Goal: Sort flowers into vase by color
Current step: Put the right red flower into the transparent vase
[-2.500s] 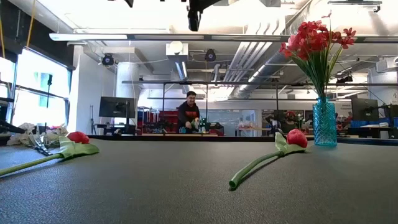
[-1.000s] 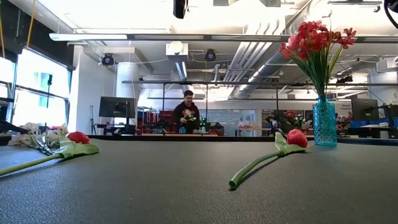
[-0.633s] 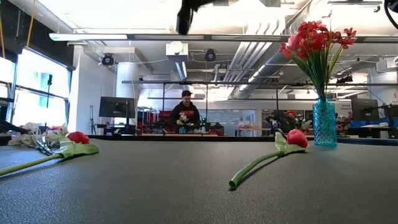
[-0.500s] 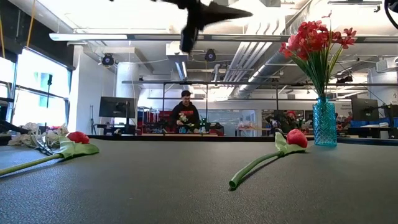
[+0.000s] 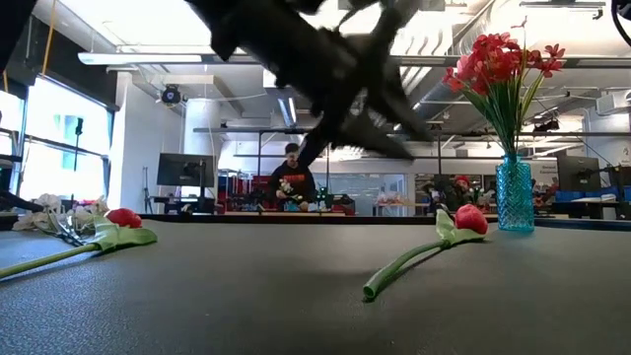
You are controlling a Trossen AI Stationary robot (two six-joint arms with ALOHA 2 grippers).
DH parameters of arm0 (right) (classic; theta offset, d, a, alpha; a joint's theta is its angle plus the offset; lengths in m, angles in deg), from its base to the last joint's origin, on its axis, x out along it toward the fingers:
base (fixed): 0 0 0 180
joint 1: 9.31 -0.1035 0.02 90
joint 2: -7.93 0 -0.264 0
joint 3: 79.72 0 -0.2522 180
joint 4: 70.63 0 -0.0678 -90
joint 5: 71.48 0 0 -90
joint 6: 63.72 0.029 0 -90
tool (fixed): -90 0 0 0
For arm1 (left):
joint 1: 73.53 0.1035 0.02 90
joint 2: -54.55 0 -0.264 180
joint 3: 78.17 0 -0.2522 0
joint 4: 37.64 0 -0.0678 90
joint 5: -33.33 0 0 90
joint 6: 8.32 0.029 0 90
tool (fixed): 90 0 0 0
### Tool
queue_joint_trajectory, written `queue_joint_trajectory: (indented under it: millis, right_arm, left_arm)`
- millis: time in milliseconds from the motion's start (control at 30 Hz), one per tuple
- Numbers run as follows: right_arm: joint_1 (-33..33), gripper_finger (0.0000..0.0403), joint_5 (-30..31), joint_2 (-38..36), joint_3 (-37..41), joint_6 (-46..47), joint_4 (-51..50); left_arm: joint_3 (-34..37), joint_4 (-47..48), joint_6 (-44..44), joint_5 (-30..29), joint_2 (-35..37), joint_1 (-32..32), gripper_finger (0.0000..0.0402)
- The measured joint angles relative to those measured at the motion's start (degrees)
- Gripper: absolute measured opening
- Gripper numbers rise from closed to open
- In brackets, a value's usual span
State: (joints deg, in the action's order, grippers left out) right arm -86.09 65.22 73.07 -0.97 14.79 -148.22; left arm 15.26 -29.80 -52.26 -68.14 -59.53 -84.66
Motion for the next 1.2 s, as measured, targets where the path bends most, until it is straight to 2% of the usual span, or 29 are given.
queue_joint_trajectory:
  millis: [133, 267, 467, 900, 1200]
  right_arm:
    - [2.4, 0.0209, -1.1, 0.0, 0.0, 1.6, 0.0]
    - [5.7, 0.0209, -4.6, 0.0, 0.0, 3.0, 0.1]
    - [9.3, 0.0209, -8.0, 0.0, 0.0, 3.6, 0.2]
    - [12.3, 0.0209, -12.9, 0.0, 0.0, 3.6, 2.0]
    - [13.9, 0.0209, -14.3, 0.0, 0.0, 3.5, 2.0]
  left_arm:
    - [-4.8, 8.9, 0.5, 0.2, -3.6, 0.6, 0.0110]
    - [-7.1, 10.5, -1.0, 1.1, -6.1, 0.5, 0.0110]
    - [-8.0, 10.3, -5.3, 1.3, -9.1, 0.2, 0.0110]
    - [-8.0, 4.6, -4.9, 0.3, -12.1, -0.3, 0.0110]
    - [-8.0, 4.7, 1.6, -3.2, -12.1, -0.3, 0.0110]
